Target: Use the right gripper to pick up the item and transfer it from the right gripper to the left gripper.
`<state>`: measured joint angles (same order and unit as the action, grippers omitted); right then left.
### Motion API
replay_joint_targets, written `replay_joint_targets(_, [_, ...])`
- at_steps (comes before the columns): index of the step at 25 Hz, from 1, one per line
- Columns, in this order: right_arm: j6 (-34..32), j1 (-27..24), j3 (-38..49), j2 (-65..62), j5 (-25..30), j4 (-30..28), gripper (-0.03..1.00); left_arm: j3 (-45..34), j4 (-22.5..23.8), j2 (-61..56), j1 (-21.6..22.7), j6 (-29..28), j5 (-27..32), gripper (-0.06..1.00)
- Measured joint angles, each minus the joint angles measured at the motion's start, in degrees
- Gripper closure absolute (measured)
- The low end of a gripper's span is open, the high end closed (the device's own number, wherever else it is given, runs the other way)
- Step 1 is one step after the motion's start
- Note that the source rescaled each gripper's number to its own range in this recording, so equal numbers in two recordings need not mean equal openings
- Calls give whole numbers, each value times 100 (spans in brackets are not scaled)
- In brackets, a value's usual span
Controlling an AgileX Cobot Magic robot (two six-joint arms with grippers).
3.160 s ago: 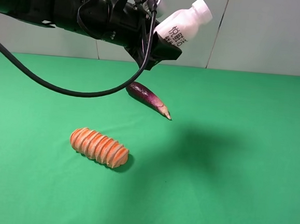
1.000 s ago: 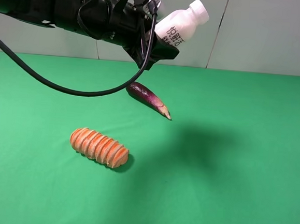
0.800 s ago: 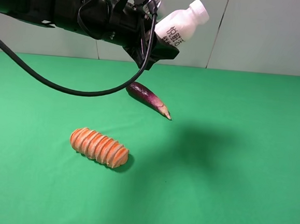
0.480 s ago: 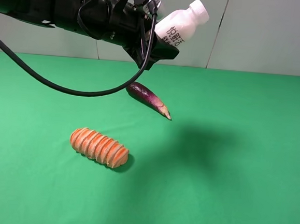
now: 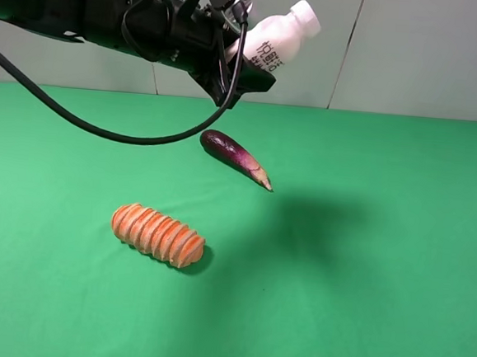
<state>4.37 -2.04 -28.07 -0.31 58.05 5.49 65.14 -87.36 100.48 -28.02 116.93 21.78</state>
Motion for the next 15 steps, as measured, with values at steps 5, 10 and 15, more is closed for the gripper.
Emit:
replay_joint_targets(5, [0, 0, 0, 0, -2, 0, -3, 0, 1234, -62, 275, -1959, -84, 93])
replay_joint_targets(10, [0, 0, 0, 0, -2, 0, -3, 0, 2619, -239, 761, -4376, -107, 93])
replay_joint_targets(15, [0, 0, 0, 0, -2, 0, -3, 0, 3864, -275, 1229, -6515, -7, 93])
